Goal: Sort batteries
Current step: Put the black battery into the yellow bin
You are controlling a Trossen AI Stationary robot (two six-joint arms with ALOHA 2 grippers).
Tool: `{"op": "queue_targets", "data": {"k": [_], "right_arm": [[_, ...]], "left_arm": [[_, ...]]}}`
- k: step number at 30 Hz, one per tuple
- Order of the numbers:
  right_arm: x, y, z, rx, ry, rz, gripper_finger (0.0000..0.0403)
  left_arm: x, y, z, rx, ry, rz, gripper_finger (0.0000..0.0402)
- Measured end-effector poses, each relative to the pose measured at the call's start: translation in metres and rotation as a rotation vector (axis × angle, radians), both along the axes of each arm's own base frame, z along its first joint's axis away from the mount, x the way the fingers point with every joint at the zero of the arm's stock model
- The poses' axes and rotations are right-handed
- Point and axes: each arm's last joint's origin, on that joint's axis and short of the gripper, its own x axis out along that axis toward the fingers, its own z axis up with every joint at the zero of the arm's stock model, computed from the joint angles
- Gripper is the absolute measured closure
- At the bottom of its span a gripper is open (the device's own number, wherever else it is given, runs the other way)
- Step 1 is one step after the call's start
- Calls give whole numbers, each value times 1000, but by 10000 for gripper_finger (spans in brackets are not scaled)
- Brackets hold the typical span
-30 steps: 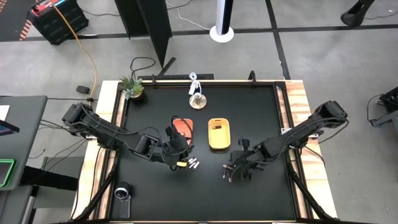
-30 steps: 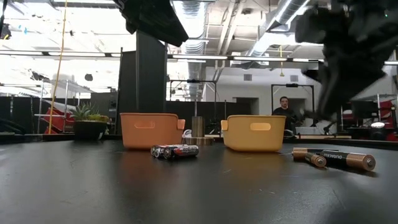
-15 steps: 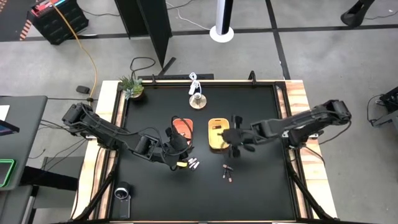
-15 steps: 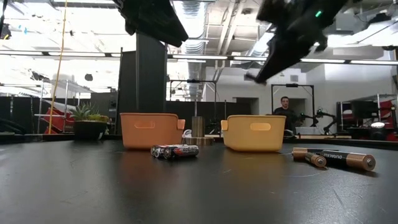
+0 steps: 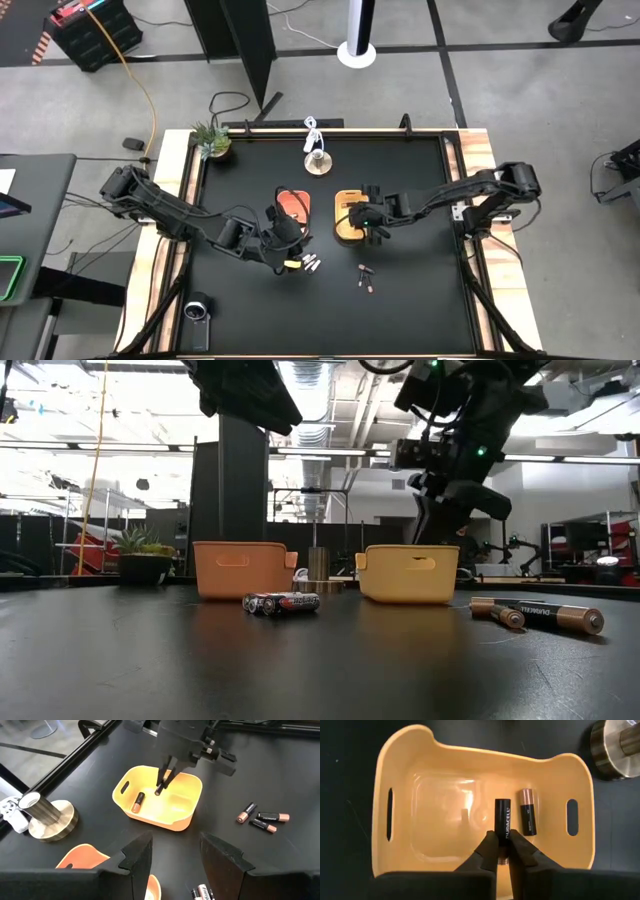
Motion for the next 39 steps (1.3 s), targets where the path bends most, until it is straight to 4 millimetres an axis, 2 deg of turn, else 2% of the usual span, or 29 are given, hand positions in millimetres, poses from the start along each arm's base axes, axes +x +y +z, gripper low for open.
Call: {"op": "queue_targets", "data": {"k": [12, 18, 24, 28, 34, 39], "right_arm": [[11, 0, 18, -7, -51, 16, 266], [10, 10, 30, -19, -53, 70, 236], [-6, 41, 57, -13, -106, 206, 236], [-21, 65, 65, 25, -108, 259, 236], [-40, 103, 62, 127, -74, 275, 237], [-46, 126, 52, 271, -51, 165, 237]], "left_arm": [[0, 0, 0, -2, -2, 0, 245], [-2, -5, -1, -22, -5, -1, 245], [-4, -12, -10, -69, 35, -5, 245], [4, -16, -25, -69, 75, -19, 245], [14, -22, -48, -69, 153, -65, 245], [18, -22, -52, -55, 156, -76, 245]]}}
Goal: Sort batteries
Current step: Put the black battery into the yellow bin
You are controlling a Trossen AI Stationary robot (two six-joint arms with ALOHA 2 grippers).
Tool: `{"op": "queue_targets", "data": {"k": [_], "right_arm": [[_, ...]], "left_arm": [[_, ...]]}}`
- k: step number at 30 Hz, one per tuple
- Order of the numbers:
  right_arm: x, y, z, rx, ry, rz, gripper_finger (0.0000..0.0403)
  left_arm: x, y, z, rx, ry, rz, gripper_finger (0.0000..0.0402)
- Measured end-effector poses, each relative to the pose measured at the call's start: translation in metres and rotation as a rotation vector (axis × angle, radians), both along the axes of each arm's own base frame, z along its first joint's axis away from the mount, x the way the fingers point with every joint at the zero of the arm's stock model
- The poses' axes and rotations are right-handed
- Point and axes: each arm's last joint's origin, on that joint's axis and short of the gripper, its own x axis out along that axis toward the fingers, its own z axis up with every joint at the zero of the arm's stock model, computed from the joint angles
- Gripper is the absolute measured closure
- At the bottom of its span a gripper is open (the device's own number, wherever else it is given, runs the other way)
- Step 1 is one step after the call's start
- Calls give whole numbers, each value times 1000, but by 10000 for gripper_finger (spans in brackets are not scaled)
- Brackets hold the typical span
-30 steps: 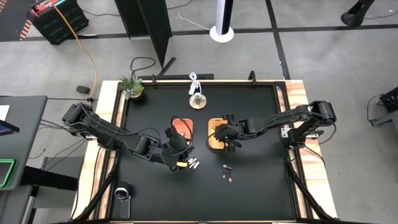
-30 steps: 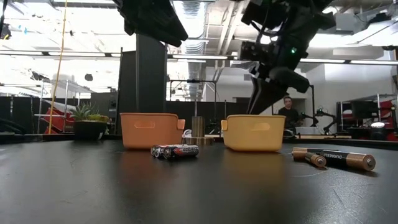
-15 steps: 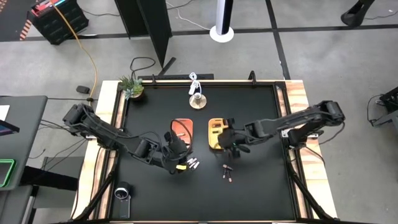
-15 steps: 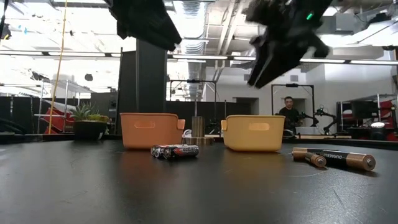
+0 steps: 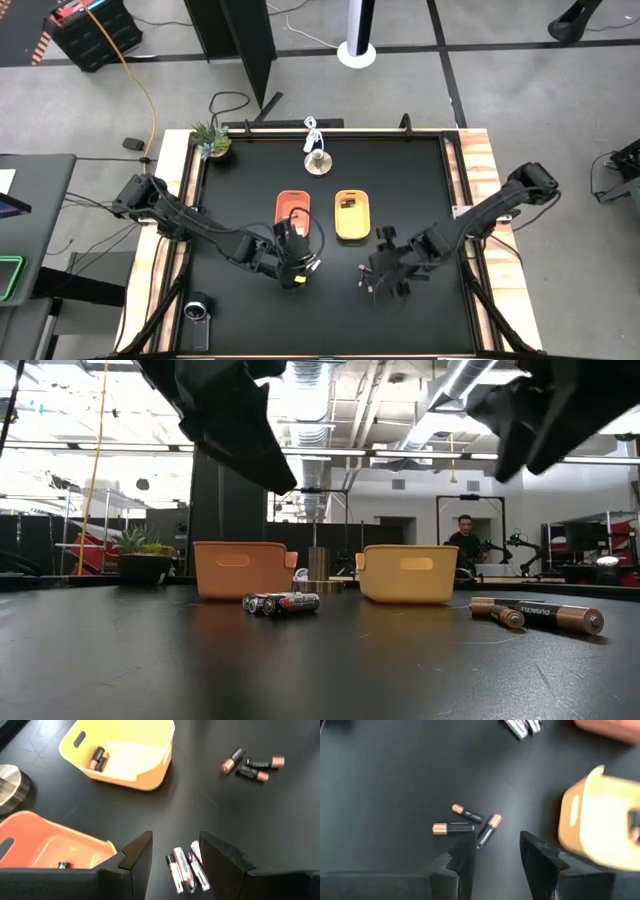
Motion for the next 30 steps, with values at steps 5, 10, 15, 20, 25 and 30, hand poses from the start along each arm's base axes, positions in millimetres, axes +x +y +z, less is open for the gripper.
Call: {"op": "queue_targets", "data": {"k": [5, 10, 15, 20, 25, 30], "right_arm": [[2, 14, -17, 101, 44, -185, 237], [9, 24, -40, 97, 87, -265, 237], [18, 20, -60, 27, 105, -325, 237], [30, 14, -73, 23, 105, -363, 237], [36, 8, -79, 28, 103, -388, 237], [38, 4, -79, 36, 107, -400, 237]], "left_arm": [[2, -1, 2, 5, -13, -29, 245], [2, -3, 4, 11, -7, -63, 245], [2, -4, 4, 37, 5, -90, 245], [1, -7, 4, 41, 16, -122, 245], [-1, -13, 4, 58, 22, -152, 245], [-3, -17, 4, 63, 24, -170, 245]]}}
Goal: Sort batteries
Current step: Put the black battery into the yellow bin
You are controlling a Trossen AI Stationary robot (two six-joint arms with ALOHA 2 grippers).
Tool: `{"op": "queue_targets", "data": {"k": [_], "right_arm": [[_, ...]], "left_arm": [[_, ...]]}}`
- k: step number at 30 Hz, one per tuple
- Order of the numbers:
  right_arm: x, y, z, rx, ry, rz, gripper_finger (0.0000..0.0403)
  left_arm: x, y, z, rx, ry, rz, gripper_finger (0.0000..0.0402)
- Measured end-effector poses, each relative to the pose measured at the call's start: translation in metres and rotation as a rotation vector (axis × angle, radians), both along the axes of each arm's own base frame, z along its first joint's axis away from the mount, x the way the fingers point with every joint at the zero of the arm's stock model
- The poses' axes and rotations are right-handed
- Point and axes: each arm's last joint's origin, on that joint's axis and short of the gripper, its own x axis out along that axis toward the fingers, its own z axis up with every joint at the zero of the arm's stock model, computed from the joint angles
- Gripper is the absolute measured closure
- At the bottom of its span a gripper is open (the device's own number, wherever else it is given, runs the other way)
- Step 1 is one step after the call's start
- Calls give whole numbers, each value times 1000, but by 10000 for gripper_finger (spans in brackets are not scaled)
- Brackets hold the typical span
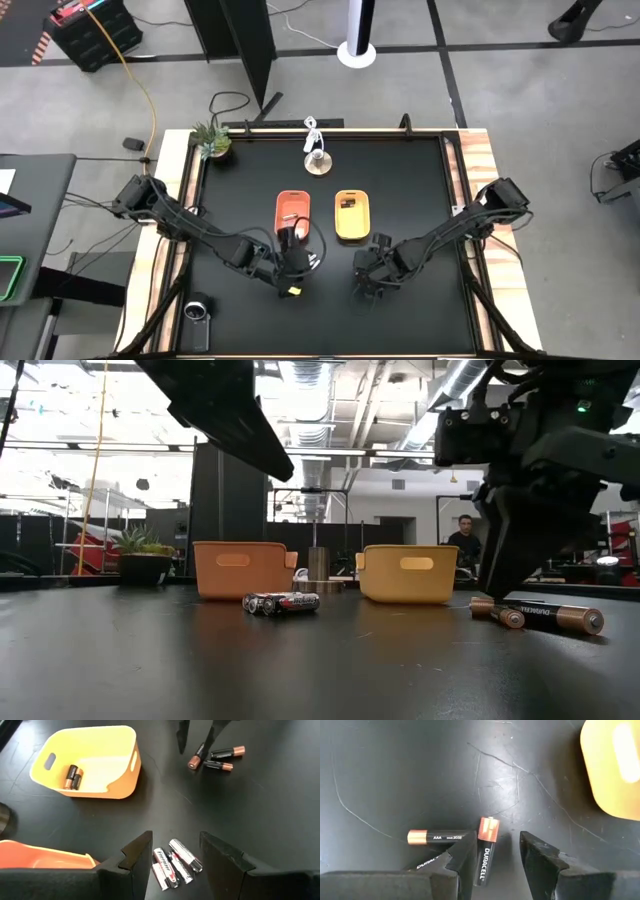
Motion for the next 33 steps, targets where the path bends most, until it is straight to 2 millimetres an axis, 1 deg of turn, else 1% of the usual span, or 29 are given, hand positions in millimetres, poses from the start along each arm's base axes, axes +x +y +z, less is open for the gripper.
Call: {"op": "queue_targets", "data": {"k": [5, 18, 28, 33], "right_arm": [[-1, 1, 0, 24, 11, 7, 237], [-1, 0, 0, 29, 14, -9, 237], [3, -9, -1, 12, 28, -13, 237], [3, -10, -1, 6, 30, 0, 237]], "left_arm": [[-2, -4, 0, 3, 2, -12, 245], [-2, -4, 0, 19, 7, -22, 245], [1, 3, 0, 28, 9, -8, 245], [2, 6, 0, 30, 10, -3, 245]]}}
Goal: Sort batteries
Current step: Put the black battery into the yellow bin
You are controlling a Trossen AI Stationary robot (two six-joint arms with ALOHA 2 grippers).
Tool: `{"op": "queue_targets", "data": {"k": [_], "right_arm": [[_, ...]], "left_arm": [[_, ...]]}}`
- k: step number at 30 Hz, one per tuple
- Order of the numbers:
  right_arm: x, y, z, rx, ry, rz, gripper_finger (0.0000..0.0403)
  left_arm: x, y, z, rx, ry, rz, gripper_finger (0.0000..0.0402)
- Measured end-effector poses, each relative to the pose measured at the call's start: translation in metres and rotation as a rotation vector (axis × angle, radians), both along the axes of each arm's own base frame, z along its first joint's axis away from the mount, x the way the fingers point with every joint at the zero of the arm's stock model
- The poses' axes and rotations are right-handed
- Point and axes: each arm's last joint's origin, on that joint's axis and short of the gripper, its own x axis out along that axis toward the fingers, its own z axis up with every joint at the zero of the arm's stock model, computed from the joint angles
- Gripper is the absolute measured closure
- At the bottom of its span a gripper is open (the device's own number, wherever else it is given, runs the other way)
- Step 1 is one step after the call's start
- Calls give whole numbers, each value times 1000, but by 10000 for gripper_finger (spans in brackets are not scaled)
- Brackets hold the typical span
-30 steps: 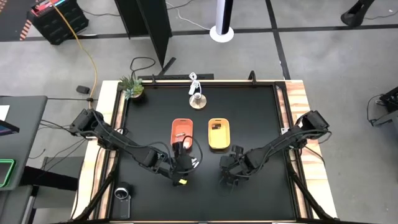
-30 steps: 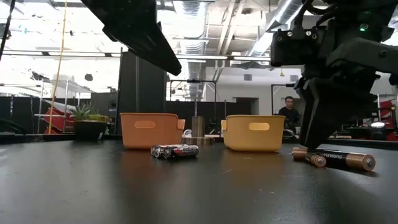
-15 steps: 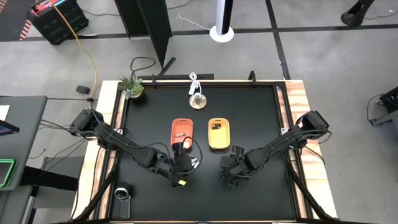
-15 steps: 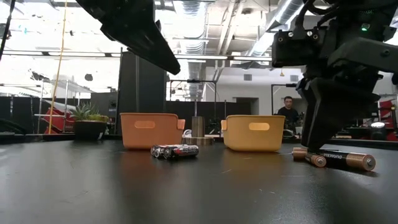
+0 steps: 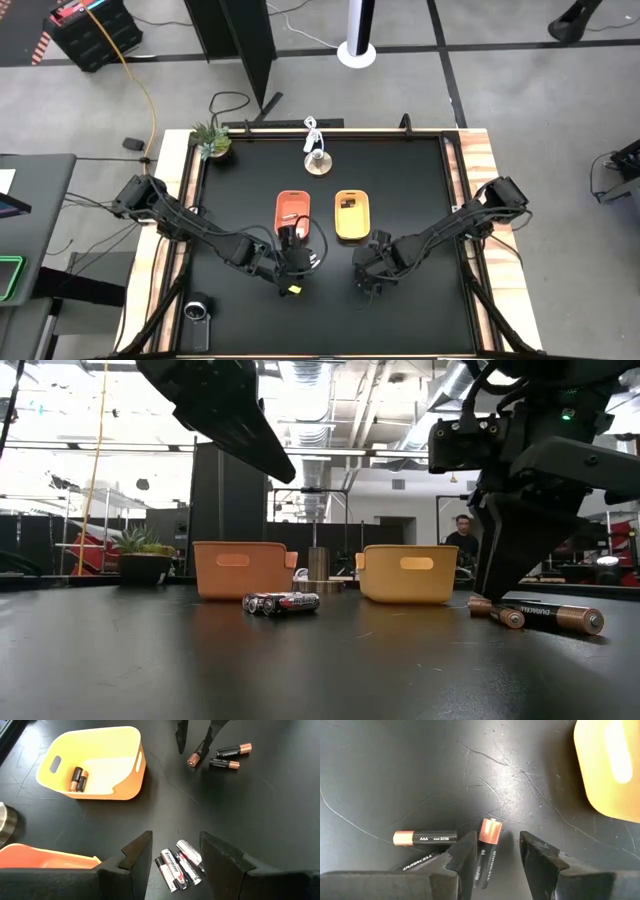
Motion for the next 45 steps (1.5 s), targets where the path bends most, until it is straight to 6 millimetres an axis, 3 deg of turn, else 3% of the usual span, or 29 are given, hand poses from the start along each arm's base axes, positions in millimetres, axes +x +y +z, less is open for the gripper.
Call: {"op": "queue_targets", "data": {"k": [13, 25, 31, 38, 45], "right_arm": [[-8, -4, -11, 0, 19, -50, 242], [-5, -7, -18, -17, 39, -57, 338], [-3, -6, -26, -20, 56, -55, 364], [-8, -7, -1, 1, 41, -18, 375], [-12, -11, 53, -16, -46, 73, 373]], "left_arm": [[1, 0, 0, 5, -2, -5, 245], [1, 0, 0, 2, -5, -4, 245], [1, 0, 1, -15, -8, 3, 245], [1, 0, 0, -33, -9, 12, 245], [-1, -2, -1, -64, -6, 35, 245]]}}
